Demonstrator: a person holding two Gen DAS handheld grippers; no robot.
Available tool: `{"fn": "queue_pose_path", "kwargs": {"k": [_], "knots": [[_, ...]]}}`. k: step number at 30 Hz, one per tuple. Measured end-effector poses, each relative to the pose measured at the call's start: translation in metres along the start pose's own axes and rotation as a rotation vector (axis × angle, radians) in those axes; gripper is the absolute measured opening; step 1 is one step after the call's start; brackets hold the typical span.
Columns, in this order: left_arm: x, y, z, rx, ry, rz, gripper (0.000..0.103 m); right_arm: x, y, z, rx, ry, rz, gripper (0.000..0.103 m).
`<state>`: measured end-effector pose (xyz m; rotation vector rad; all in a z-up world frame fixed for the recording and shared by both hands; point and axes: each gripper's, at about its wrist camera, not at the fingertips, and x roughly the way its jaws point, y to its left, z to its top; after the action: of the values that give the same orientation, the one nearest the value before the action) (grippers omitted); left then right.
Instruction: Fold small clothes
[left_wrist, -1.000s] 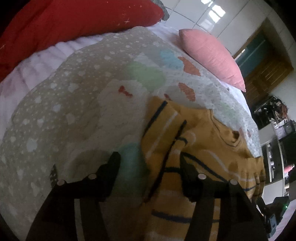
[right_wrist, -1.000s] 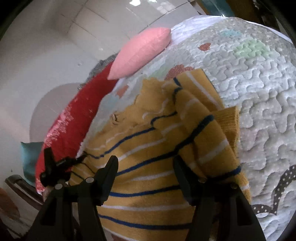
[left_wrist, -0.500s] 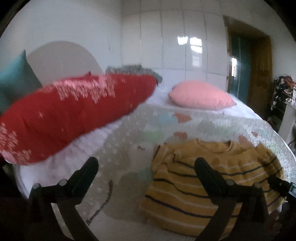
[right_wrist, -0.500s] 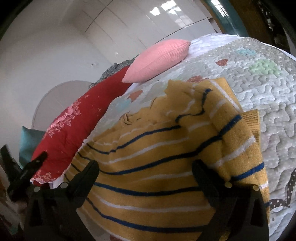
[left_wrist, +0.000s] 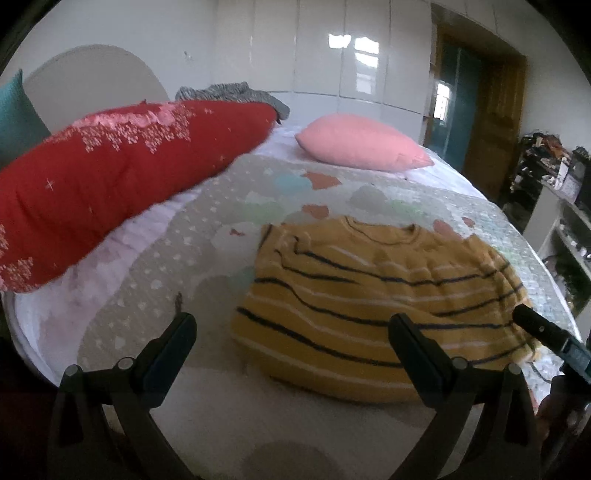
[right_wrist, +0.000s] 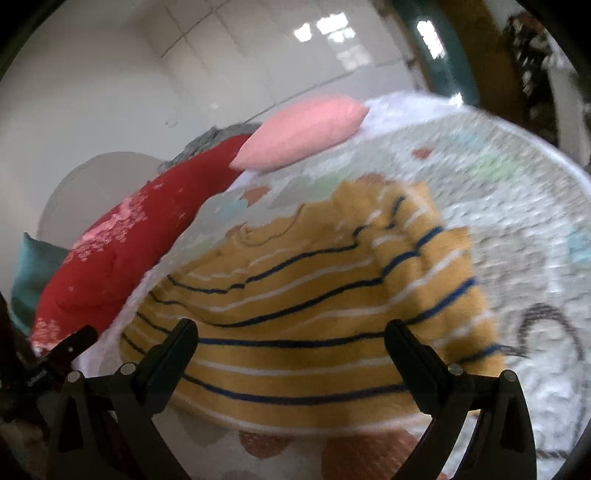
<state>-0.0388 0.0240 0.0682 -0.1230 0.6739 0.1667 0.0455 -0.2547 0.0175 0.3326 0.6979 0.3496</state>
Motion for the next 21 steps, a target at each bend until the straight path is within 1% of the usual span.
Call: {"fn": "queue_pose_path", "kwargs": {"k": [1,2,4,7,13,21], "knots": [[-0.002,-0.001,-0.002,-0.004,0.004,-0.006,0.103,-0.006,0.002,-0.002,-0.018,-0.014,-0.048,0.102],[-0.002,-0.001,-0.003,-0.008,0.010,-0.012,0.103,-0.009,0.003,-0.003,-0.031,-0.023,-0.079,0.102],[-0.002,-0.002,-0.006,-0.013,0.021,-0.019,0.103,-0.017,0.001,-0.005,-0.046,-0.041,-0.115,0.102],[0.000,-0.001,-0.009,-0.024,0.047,-0.028,0.103,-0.024,-0.007,-0.007,-0.031,-0.056,-0.136,0.102],[0.003,0.005,-0.016,-0.052,0.081,-0.035,0.103,-0.022,-0.026,-0.016,0.014,-0.023,-0.161,0.102],[0.013,0.013,-0.021,-0.090,0.120,-0.044,0.103,-0.014,-0.028,-0.022,0.001,-0.005,-0.185,0.102]]}}
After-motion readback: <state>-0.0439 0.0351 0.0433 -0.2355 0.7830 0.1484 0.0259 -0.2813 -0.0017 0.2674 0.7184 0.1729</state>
